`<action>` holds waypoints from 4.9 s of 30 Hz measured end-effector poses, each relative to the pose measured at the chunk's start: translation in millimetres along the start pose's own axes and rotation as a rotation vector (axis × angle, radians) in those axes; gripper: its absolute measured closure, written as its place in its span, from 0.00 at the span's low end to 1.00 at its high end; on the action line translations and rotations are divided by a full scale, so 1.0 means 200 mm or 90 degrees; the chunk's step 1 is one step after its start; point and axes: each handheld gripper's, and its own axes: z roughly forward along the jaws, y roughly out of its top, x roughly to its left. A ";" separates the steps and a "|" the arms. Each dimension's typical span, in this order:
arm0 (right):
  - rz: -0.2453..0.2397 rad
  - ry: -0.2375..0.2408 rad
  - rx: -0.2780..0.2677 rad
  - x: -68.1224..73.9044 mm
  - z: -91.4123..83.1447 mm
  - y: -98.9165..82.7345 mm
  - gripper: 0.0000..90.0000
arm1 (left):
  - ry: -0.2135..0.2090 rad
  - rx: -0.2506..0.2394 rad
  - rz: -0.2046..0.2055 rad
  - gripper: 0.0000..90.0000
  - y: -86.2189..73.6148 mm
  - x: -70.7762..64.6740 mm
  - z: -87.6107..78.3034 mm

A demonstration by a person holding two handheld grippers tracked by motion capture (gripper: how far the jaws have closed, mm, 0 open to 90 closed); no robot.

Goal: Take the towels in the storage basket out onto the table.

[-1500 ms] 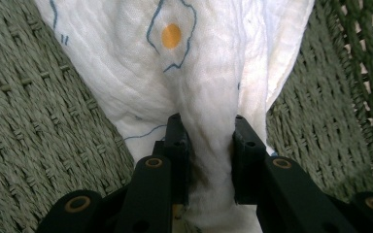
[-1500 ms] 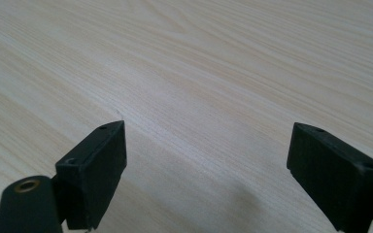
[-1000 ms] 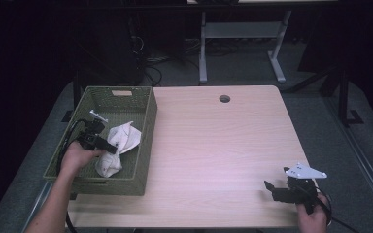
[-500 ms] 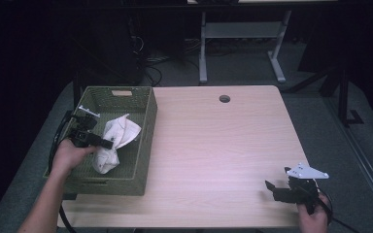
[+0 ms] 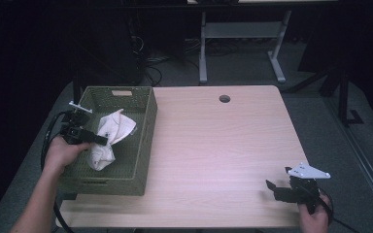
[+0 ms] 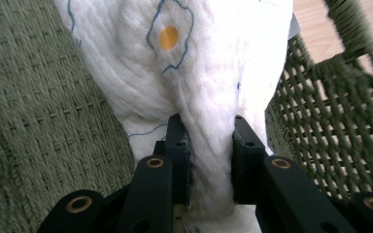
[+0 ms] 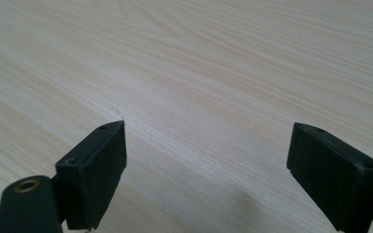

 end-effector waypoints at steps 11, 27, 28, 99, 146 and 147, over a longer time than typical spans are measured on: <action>0.008 0.005 -0.010 0.00 -0.01 0.01 0.16 | -0.009 -0.024 -0.002 0.82 -0.01 0.01 -0.07; 0.012 0.007 -0.012 0.01 -0.01 0.02 0.16 | -0.035 -0.055 -0.002 0.82 0.02 -0.02 -0.18; 0.013 0.007 -0.014 0.02 -0.01 0.02 0.16 | -0.039 -0.060 0.001 0.82 0.03 -0.03 -0.19; 0.016 0.007 -0.036 0.00 -0.06 0.02 0.16 | -0.167 -0.022 0.187 0.82 0.48 -0.87 0.13; 0.026 0.017 -0.045 -0.01 -0.06 0.03 0.16 | -0.219 0.073 0.225 0.81 0.60 -1.33 0.77; 0.026 0.016 -0.045 -0.01 -0.06 0.03 0.16 | -0.223 0.075 0.222 0.81 0.60 -1.33 0.78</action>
